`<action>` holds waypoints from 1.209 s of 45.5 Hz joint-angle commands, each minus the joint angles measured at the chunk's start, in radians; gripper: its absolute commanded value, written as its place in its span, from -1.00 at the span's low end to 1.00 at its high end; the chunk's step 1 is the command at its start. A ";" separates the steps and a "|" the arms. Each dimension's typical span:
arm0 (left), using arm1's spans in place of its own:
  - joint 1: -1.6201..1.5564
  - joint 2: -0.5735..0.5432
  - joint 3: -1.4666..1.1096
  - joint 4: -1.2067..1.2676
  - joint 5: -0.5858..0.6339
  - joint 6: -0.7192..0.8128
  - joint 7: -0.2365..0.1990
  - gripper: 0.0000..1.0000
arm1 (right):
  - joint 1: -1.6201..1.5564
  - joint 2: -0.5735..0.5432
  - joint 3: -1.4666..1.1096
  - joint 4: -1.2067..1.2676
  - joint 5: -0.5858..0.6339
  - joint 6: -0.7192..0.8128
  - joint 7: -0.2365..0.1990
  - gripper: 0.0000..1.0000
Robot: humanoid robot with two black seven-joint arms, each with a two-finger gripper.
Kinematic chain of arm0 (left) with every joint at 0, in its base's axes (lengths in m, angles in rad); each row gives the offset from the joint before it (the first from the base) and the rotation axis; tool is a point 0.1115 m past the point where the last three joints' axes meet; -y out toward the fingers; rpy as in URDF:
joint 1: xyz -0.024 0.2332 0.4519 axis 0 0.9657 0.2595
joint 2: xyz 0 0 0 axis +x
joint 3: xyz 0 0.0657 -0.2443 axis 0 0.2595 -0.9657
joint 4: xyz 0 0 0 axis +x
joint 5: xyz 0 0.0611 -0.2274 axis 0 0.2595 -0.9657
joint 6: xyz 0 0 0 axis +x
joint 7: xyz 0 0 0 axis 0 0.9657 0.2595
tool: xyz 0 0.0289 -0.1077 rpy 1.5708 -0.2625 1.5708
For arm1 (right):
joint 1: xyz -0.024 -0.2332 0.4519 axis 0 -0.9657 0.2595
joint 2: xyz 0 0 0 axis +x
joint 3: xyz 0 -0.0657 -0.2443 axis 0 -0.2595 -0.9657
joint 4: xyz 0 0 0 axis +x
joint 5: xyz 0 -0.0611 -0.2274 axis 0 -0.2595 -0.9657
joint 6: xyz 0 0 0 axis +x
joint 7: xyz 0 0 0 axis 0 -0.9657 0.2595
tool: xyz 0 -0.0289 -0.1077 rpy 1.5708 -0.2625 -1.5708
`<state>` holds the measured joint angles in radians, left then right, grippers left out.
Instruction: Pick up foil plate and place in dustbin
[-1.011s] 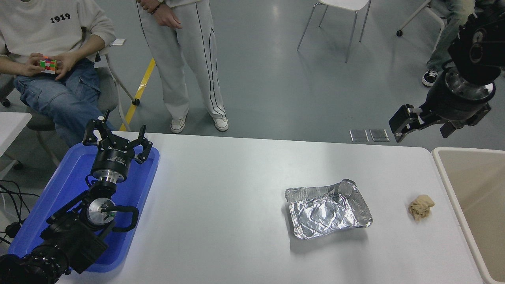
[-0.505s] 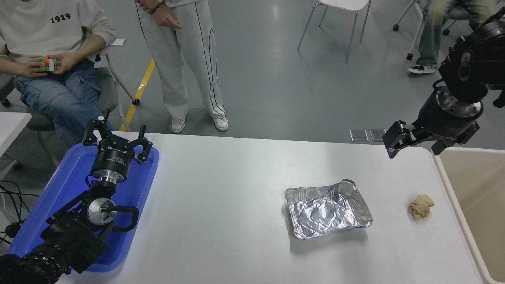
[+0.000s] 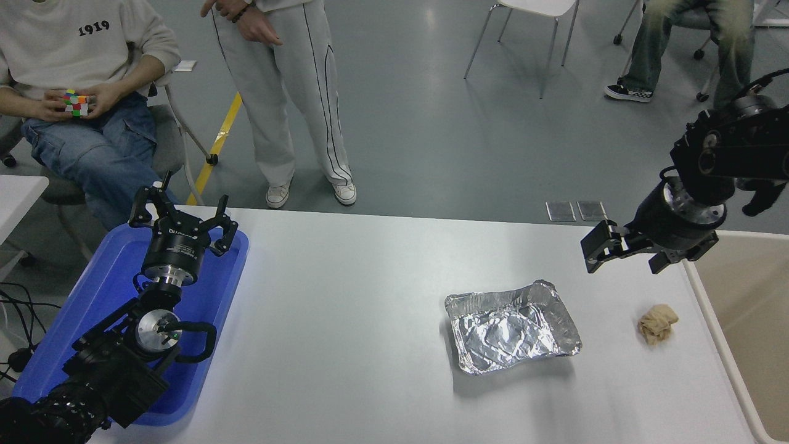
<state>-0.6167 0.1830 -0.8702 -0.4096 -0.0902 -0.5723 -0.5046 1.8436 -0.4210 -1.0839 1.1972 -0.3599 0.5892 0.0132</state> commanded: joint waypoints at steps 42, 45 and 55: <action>0.000 -0.001 0.000 0.000 0.000 0.000 0.000 1.00 | -0.586 0.168 0.190 -0.327 -0.149 -0.397 0.001 1.00; 0.000 -0.001 -0.001 0.000 0.000 0.000 0.000 1.00 | -0.613 0.182 0.206 -0.360 -0.151 -0.404 0.001 1.00; 0.000 -0.001 0.000 0.000 0.000 0.000 0.000 1.00 | -0.661 0.200 0.211 -0.389 -0.180 -0.462 0.001 0.96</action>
<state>-0.6167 0.1826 -0.8705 -0.4096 -0.0906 -0.5722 -0.5048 1.2455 -0.2479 -0.8858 0.8577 -0.5111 0.1787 0.0138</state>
